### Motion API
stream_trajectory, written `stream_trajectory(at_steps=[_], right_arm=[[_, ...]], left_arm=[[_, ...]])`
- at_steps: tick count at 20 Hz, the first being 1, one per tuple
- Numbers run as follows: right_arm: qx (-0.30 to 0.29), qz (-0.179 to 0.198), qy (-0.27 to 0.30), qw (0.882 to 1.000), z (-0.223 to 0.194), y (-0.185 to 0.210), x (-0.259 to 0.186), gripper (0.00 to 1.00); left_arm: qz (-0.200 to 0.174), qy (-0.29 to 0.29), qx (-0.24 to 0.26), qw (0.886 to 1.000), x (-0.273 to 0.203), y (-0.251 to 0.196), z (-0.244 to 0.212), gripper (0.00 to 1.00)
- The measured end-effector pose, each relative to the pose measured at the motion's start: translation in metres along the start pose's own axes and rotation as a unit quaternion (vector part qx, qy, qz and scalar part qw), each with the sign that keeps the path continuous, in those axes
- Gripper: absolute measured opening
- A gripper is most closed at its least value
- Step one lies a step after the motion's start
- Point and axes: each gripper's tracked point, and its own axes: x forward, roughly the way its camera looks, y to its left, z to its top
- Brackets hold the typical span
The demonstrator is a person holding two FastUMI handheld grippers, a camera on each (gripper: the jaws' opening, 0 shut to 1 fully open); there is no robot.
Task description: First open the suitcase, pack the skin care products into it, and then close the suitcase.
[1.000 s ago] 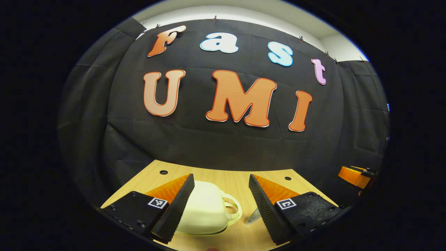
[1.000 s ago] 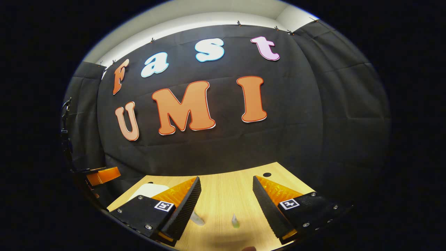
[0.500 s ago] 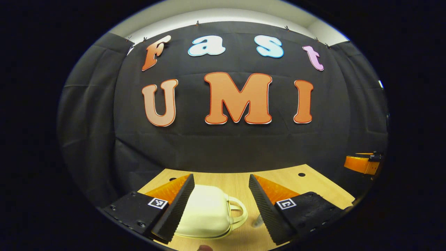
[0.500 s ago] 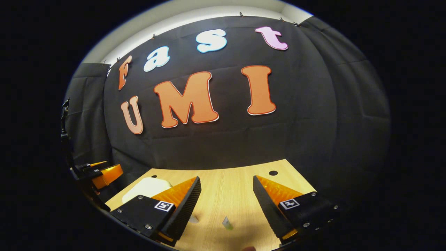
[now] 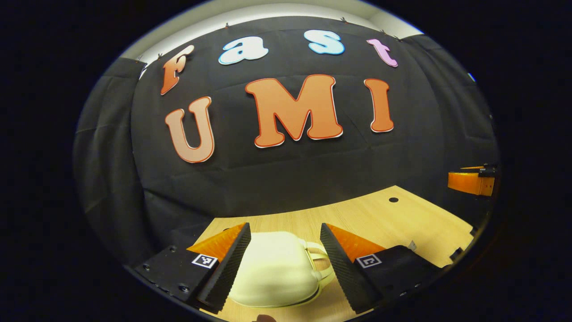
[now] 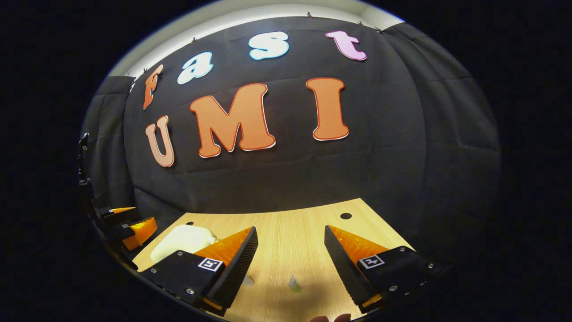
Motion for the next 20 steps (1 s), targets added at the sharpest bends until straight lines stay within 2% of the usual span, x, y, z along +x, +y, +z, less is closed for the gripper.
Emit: stream_trajectory(at_steps=[5,9,12,15,16,17,20], right_arm=[[0.002,-0.027,0.004,1.0,-0.007,-0.012,-0.004,0.95],[0.012,-0.057,0.019,0.998,-0.02,-0.037,-0.013,0.95],[0.028,-0.084,0.031,0.996,-0.032,-0.062,-0.024,0.95],[0.047,-0.11,0.037,0.992,-0.04,-0.086,-0.035,0.95],[0.055,-0.116,0.036,0.991,-0.041,-0.093,-0.038,0.95],[0.062,-0.122,0.034,0.99,-0.043,-0.099,-0.042,0.95],[0.082,-0.135,0.039,0.987,-0.051,-0.117,-0.05,0.95]], left_arm=[[-0.069,0.02,0.109,0.991,0.021,-0.037,-0.025,0.98],[-0.12,0.047,0.2,0.971,0.033,-0.075,-0.059,0.98],[-0.139,0.067,0.276,0.949,0.043,-0.097,-0.091,0.98],[-0.169,0.086,0.342,0.92,0.056,-0.115,-0.12,0.99],[-0.178,0.095,0.362,0.91,0.056,-0.118,-0.131,0.94],[-0.185,0.1,0.382,0.9,0.057,-0.122,-0.139,0.98],[-0.17,0.118,0.445,0.871,0.072,-0.119,-0.158,0.98]])
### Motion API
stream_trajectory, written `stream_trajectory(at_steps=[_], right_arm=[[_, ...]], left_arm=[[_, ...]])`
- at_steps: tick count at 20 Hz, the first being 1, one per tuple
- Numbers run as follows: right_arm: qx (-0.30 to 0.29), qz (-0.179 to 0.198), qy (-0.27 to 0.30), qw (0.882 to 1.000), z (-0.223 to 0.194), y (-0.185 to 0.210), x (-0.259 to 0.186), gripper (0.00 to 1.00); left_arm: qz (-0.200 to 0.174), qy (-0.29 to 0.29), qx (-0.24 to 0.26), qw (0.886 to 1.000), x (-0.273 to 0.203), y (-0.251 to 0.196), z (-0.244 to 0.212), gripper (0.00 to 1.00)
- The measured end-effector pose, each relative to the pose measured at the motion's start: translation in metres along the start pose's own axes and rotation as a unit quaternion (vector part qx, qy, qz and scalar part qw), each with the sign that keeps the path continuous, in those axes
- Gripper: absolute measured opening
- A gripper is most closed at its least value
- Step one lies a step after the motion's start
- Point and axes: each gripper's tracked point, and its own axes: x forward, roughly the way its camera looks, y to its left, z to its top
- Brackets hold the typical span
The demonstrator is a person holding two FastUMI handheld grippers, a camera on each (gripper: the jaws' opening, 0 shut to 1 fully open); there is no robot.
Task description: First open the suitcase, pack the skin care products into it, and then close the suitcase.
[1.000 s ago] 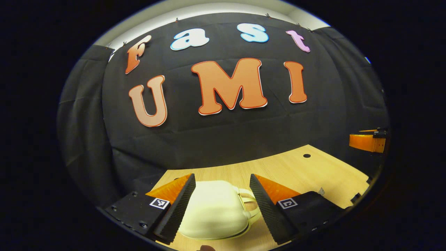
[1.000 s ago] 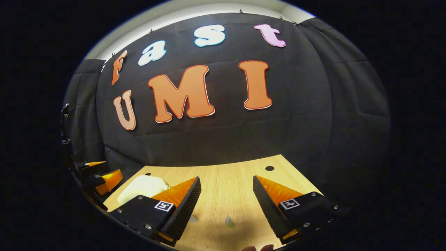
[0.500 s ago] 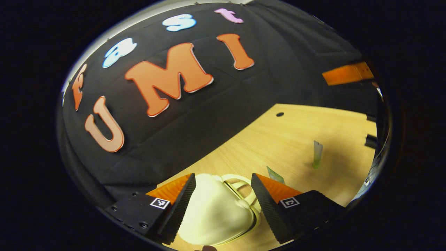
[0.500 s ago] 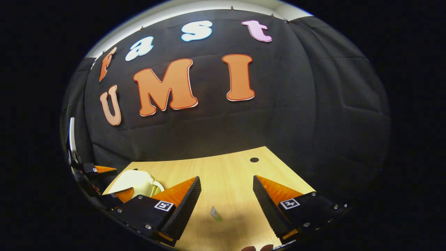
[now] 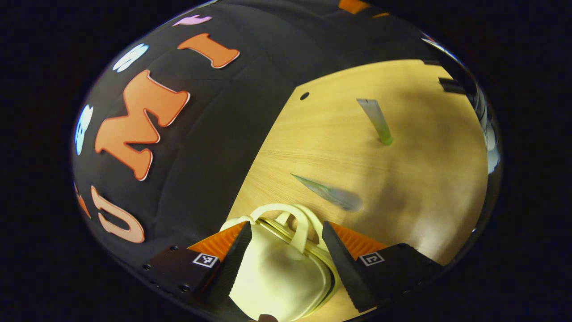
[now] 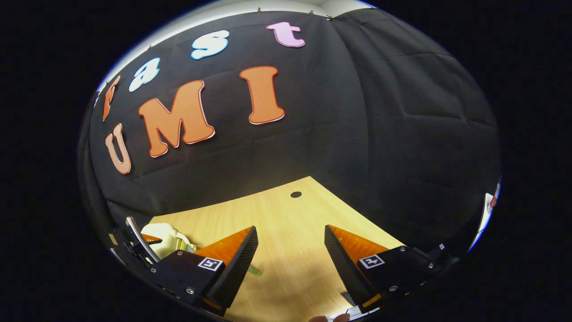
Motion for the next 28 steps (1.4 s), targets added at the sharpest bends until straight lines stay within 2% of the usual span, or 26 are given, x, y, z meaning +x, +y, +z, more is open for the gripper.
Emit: stream_trajectory(at_steps=[6,10,12,14,17,18,19,20,21,23,26,28], right_arm=[[0.019,-0.024,0.023,0.999,-0.015,-0.04,-0.003,0.95],[0.032,-0.031,0.029,0.999,-0.014,-0.059,-0.004,0.95],[0.031,-0.034,0.029,0.999,-0.011,-0.064,-0.005,0.95],[0.048,-0.031,0.016,0.998,-0.001,-0.065,-0.008,0.95],[0.057,-0.026,0.012,0.998,0.005,-0.069,-0.009,0.95],[0.052,-0.028,0.013,0.998,0.002,-0.071,-0.009,0.95],[0.048,-0.029,0.016,0.998,0.001,-0.072,-0.011,0.95],[0.046,-0.031,0.013,0.998,0.004,-0.073,-0.012,0.95],[0.043,-0.032,0.006,0.999,0.007,-0.073,-0.013,0.95],[0.031,-0.034,0.004,0.999,0.006,-0.071,-0.013,0.95],[0.019,-0.026,0.014,0.999,-0.001,-0.061,-0.009,0.95],[0.014,-0.015,0.019,1.0,-0.002,-0.047,-0.008,0.95]], left_arm=[[-0.005,0.078,0.045,0.996,0.031,-0.008,-0.023,0.98],[0.011,0.106,0.077,0.991,0.05,0.002,-0.024,0.98],[0.002,0.117,0.078,0.99,0.056,-0.003,-0.027,0.98],[0.003,0.127,0.076,0.989,0.059,-0.005,-0.03,0.84],[-0.014,0.152,0.057,0.987,0.065,-0.021,-0.039,0.38],[-0.02,0.152,0.052,0.987,0.068,-0.024,-0.04,0.34],[-0.022,0.155,0.042,0.987,0.064,-0.024,-0.038,0.18],[-0.022,0.156,0.03,0.987,0.062,-0.021,-0.036,0.18],[-0.02,0.153,0.022,0.988,0.059,-0.018,-0.034,0.13],[-0.025,0.146,-0.008,0.989,0.053,-0.014,-0.03,0.12],[-0.032,0.122,-0.081,0.989,0.043,-0.001,-0.023,0.12],[-0.037,0.108,-0.143,0.983,0.045,0.003,-0.03,0.12]])
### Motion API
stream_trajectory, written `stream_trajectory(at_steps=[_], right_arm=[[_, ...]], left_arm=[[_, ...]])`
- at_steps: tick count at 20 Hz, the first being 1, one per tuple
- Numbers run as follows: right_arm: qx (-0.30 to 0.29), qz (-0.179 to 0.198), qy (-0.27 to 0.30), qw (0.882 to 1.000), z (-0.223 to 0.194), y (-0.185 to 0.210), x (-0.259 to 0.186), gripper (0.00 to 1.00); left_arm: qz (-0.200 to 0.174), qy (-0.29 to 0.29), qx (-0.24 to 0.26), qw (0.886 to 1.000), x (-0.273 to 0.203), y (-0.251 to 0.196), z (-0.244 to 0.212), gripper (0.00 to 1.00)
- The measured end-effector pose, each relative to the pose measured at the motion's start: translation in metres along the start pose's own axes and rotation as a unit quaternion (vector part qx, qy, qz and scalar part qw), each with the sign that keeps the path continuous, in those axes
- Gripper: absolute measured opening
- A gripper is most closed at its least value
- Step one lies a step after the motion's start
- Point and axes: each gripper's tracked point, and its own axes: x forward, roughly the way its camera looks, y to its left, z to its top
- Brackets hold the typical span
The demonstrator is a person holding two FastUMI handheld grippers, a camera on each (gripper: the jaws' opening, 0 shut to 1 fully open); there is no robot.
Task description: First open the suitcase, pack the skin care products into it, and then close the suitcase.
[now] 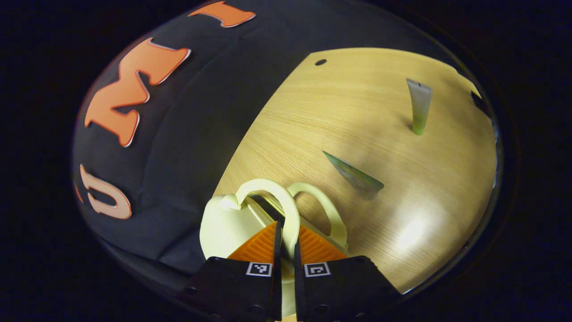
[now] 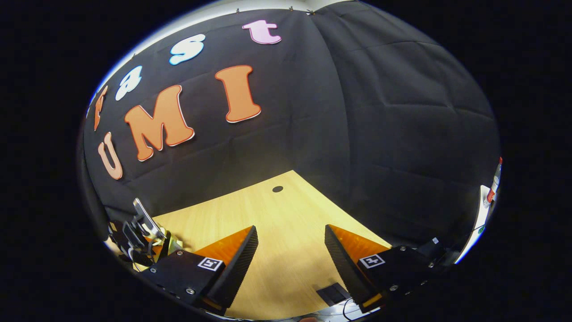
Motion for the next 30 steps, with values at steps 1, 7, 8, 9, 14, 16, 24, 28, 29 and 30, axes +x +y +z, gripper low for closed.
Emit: stream_trajectory(at_steps=[1,7,8,9,14,16,24,28,29,30], right_arm=[[-0.004,0.006,0.001,1.0,0.0,0.009,-0.001,0.95],[-0.02,0.04,-0.02,0.999,0.007,0.075,-0.004,0.95],[-0.021,0.045,-0.021,0.999,0.007,0.087,-0.004,0.95],[-0.023,0.048,-0.023,0.998,0.006,0.1,-0.005,0.95],[-0.026,0.062,-0.016,0.998,-0.01,0.156,-0.011,0.95],[-0.022,0.059,-0.023,0.998,-0.012,0.174,-0.013,0.95],[-0.021,0.05,-0.031,0.998,-0.02,0.233,-0.033,0.95],[-0.042,0.044,-0.026,0.998,-0.022,0.248,-0.04,0.95],[-0.045,0.044,-0.027,0.998,-0.022,0.252,-0.041,0.95],[-0.046,0.043,-0.026,0.998,-0.022,0.255,-0.042,0.95]], left_arm=[[-0.003,-0.015,-0.028,1.0,0.001,0.005,-0.001,0.12],[-0.015,-0.074,-0.162,0.984,-0.014,0.023,-0.002,0.12],[-0.019,-0.081,-0.181,0.98,-0.014,0.023,-0.002,0.12],[-0.023,-0.085,-0.195,0.977,-0.011,0.024,-0.005,0.12],[0.026,-0.08,-0.206,0.975,-0.01,0.031,-0.011,0.07],[0.033,-0.075,-0.232,0.969,-0.008,0.023,-0.01,0.06],[-0.001,-0.047,-0.315,0.948,0.032,0.003,-0.048,0.03],[-0.026,-0.023,-0.361,0.932,0.047,-0.004,-0.077,0.03],[-0.03,-0.015,-0.368,0.929,0.05,-0.007,-0.081,0.03],[-0.033,-0.006,-0.375,0.926,0.056,-0.011,-0.087,0.03]])
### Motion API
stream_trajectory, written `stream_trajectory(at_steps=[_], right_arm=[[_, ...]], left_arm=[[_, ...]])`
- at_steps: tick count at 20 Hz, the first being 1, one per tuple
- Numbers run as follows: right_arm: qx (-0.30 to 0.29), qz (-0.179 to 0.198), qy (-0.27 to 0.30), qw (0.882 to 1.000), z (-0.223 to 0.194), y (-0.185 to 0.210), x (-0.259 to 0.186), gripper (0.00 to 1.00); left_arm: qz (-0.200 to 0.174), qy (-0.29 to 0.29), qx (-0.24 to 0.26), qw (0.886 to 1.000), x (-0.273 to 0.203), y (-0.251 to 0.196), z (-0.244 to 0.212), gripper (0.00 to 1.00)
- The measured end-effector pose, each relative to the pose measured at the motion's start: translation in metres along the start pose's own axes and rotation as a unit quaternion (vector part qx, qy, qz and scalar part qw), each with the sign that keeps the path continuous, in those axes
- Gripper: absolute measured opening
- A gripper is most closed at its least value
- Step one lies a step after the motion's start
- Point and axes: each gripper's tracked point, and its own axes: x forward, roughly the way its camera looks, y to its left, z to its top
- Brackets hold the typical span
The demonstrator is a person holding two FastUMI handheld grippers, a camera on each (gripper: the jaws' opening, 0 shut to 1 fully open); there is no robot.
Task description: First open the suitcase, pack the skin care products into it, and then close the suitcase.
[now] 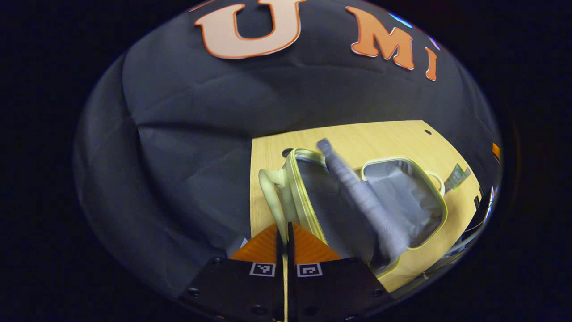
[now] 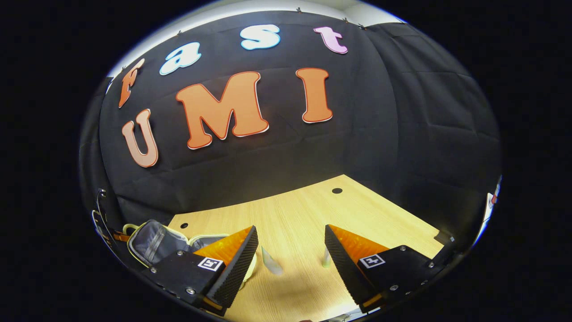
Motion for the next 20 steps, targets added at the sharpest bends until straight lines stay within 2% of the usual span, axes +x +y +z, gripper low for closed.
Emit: stream_trajectory(at_steps=[8,13,14,17,19,20], right_arm=[[-0.001,-0.018,0.015,1.0,-0.01,-0.001,0.0,0.95],[-0.003,-0.032,0.027,0.999,-0.019,-0.013,0.001,0.95],[-0.003,-0.035,0.029,0.999,-0.02,-0.016,0.002,0.95],[-0.001,-0.039,0.035,0.999,-0.025,-0.023,0.005,0.95],[-0.001,-0.039,0.036,0.999,-0.026,-0.026,0.009,0.95],[-0.002,-0.038,0.037,0.999,-0.026,-0.027,0.01,0.95]], left_arm=[[-0.021,0.075,-0.067,0.995,0.045,0.007,-0.046,0.03],[-0.003,0.101,-0.104,0.989,0.054,0.022,-0.061,0.03],[0.008,0.105,-0.099,0.989,0.056,0.027,-0.064,0.09],[0.055,0.103,-0.069,0.991,0.054,0.044,-0.059,0.37],[0.069,0.087,-0.064,0.992,0.044,0.043,-0.052,0.45],[0.09,0.074,-0.057,0.992,0.037,0.05,-0.041,0.47]])
